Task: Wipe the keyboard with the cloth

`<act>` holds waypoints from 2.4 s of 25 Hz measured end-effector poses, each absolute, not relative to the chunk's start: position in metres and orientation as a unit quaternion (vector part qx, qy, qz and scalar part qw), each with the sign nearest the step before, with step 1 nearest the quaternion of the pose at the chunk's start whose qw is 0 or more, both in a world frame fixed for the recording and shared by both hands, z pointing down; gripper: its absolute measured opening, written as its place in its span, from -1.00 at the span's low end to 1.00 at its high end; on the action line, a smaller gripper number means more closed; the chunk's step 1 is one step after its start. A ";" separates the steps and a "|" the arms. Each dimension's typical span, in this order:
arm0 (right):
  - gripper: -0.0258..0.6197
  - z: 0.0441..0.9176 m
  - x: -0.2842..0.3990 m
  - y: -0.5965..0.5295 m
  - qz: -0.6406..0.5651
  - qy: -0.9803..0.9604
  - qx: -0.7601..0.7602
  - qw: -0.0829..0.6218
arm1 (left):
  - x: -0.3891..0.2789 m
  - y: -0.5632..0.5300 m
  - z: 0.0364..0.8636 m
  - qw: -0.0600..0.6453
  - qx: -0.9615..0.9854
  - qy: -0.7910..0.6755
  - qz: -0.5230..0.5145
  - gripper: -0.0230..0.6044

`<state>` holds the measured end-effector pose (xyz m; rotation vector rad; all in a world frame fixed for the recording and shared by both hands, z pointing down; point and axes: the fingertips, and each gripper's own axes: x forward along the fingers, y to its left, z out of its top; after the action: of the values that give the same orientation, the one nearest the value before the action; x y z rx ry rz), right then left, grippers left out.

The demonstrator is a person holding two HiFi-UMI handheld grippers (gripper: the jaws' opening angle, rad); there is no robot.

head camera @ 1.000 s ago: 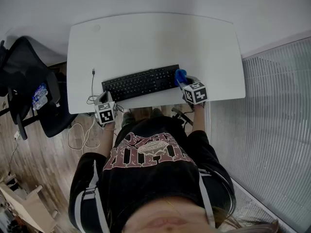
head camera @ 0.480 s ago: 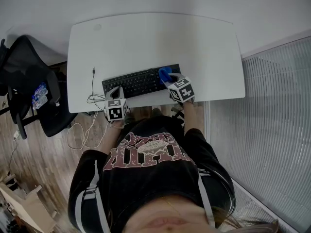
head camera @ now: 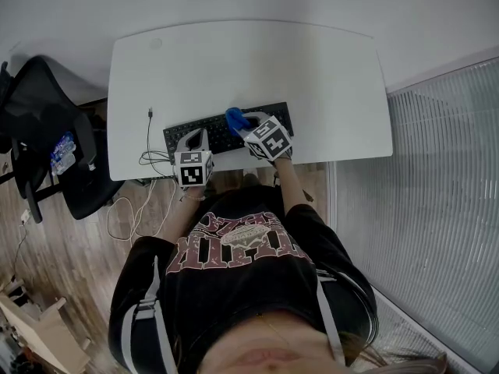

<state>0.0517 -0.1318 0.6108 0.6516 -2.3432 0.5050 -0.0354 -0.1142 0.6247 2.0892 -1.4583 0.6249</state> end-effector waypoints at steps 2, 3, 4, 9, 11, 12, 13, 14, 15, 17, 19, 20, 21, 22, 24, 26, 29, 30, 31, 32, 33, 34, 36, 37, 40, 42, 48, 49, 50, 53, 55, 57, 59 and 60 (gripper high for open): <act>-0.72 0.607 0.040 -0.133 0.185 -0.898 0.238 0.320 | -0.032 -0.117 0.619 0.256 0.773 -0.537 0.222 -0.81; -0.72 0.604 0.034 -0.133 0.181 -0.900 0.234 0.319 | -0.031 -0.119 0.616 0.256 0.774 -0.537 0.218 -0.81; -0.72 0.601 0.029 -0.134 0.178 -0.903 0.230 0.318 | -0.030 -0.121 0.612 0.256 0.775 -0.537 0.214 -0.81; -0.72 0.589 0.011 -0.136 0.168 -0.911 0.220 0.305 | -0.030 -0.129 0.591 0.246 0.780 -0.543 0.191 -0.81; -0.72 0.583 0.006 -0.138 0.165 -0.915 0.218 0.297 | -0.033 -0.134 0.580 0.239 0.781 -0.548 0.181 -0.81; -0.72 0.579 0.003 -0.140 0.162 -0.917 0.219 0.293 | -0.034 -0.137 0.573 0.235 0.782 -0.550 0.176 -0.81; -0.72 0.573 0.001 -0.142 0.157 -0.919 0.219 0.289 | -0.036 -0.140 0.566 0.230 0.783 -0.552 0.171 -0.81; -0.72 0.567 -0.002 -0.145 0.153 -0.921 0.220 0.284 | -0.037 -0.144 0.559 0.225 0.784 -0.554 0.166 -0.81; -0.72 0.561 -0.004 -0.147 0.147 -0.923 0.220 0.279 | -0.039 -0.147 0.552 0.220 0.785 -0.556 0.161 -0.81; -0.72 0.548 -0.007 -0.152 0.135 -0.927 0.221 0.270 | -0.041 -0.153 0.537 0.208 0.787 -0.561 0.150 -0.81; -0.72 0.534 -0.011 -0.156 0.121 -0.931 0.222 0.262 | -0.043 -0.157 0.523 0.196 0.789 -0.565 0.139 -0.81; -0.72 0.528 -0.012 -0.158 0.114 -0.933 0.222 0.258 | -0.044 -0.160 0.516 0.190 0.791 -0.567 0.133 -0.81; -0.72 0.521 -0.014 -0.160 0.107 -0.935 0.223 0.254 | -0.046 -0.162 0.509 0.183 0.792 -0.569 0.128 -0.81; -0.72 0.514 -0.016 -0.162 0.100 -0.937 0.224 0.249 | -0.047 -0.164 0.502 0.178 0.792 -0.570 0.122 -0.81; -0.72 0.499 -0.018 -0.166 0.087 -0.940 0.228 0.241 | -0.049 -0.167 0.487 0.165 0.794 -0.574 0.113 -0.81; -0.72 0.485 -0.020 -0.168 0.074 -0.942 0.230 0.233 | -0.050 -0.170 0.474 0.149 0.796 -0.576 0.108 -0.81; -0.72 0.470 -0.024 -0.173 0.058 -0.945 0.231 0.223 | -0.052 -0.175 0.458 0.132 0.799 -0.579 0.098 -0.81; -0.72 0.466 -0.025 -0.175 0.054 -0.946 0.231 0.220 | -0.053 -0.176 0.453 0.129 0.800 -0.579 0.093 -0.81; -0.72 0.461 -0.025 -0.177 0.050 -0.947 0.233 0.217 | -0.053 -0.178 0.448 0.125 0.800 -0.580 0.089 -0.81; -0.72 0.456 -0.026 -0.178 0.045 -0.947 0.234 0.214 | -0.054 -0.179 0.443 0.122 0.801 -0.580 0.086 -0.81; -0.72 0.452 -0.026 -0.179 0.042 -0.948 0.236 0.210 | -0.054 -0.180 0.438 0.118 0.801 -0.581 0.083 -0.81; -0.72 0.447 -0.027 -0.180 0.039 -0.949 0.237 0.206 | -0.055 -0.181 0.434 0.114 0.802 -0.581 0.080 -0.81; -0.72 0.442 -0.028 -0.183 0.034 -0.949 0.239 0.201 | -0.056 -0.183 0.425 0.107 0.803 -0.582 0.072 -0.81; -0.72 0.439 -0.029 -0.184 0.032 -0.949 0.241 0.199 | -0.056 -0.185 0.420 0.105 0.804 -0.582 0.068 -0.81; -0.72 0.429 -0.028 -0.186 0.028 -0.948 0.245 0.200 | -0.057 -0.189 0.406 0.097 0.805 -0.583 0.058 -0.81; -0.72 0.420 -0.030 -0.188 0.025 -0.950 0.249 0.188 | -0.058 -0.191 0.398 0.091 0.806 -0.582 0.054 -0.81; -0.72 0.402 -0.030 -0.194 0.013 -0.953 0.261 0.153 | -0.059 -0.194 0.391 0.087 0.809 -0.580 0.044 -0.81; -0.72 0.400 -0.029 -0.195 0.013 -0.953 0.262 0.150 | -0.058 -0.195 0.390 0.086 0.809 -0.580 0.043 -0.81; -0.72 0.397 -0.028 -0.195 0.012 -0.953 0.263 0.148 | -0.057 -0.195 0.389 0.086 0.809 -0.579 0.042 -0.81; -0.72 0.392 -0.026 -0.196 0.012 -0.953 0.266 0.144 | -0.054 -0.196 0.385 0.085 0.811 -0.578 0.040 -0.81; -0.72 0.392 -0.025 -0.196 0.012 -0.953 0.266 0.143 | -0.053 -0.197 0.385 0.084 0.812 -0.577 0.040 -0.81; -0.72 0.394 -0.024 -0.197 0.014 -0.953 0.266 0.143 | -0.052 -0.198 0.387 0.084 0.812 -0.576 0.040 -0.81; -0.72 0.397 -0.023 -0.197 0.015 -0.952 0.267 0.146 | -0.052 -0.198 0.388 0.084 0.812 -0.576 0.040 -0.81; -0.72 0.397 -0.023 -0.197 0.014 -0.952 0.269 0.148 | -0.052 -0.198 0.388 0.084 0.812 -0.576 0.040 -0.81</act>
<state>-0.0232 -0.1971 0.3974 0.7727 -2.7377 0.0399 -0.0524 -0.1982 0.3882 2.4237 -1.7180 0.1189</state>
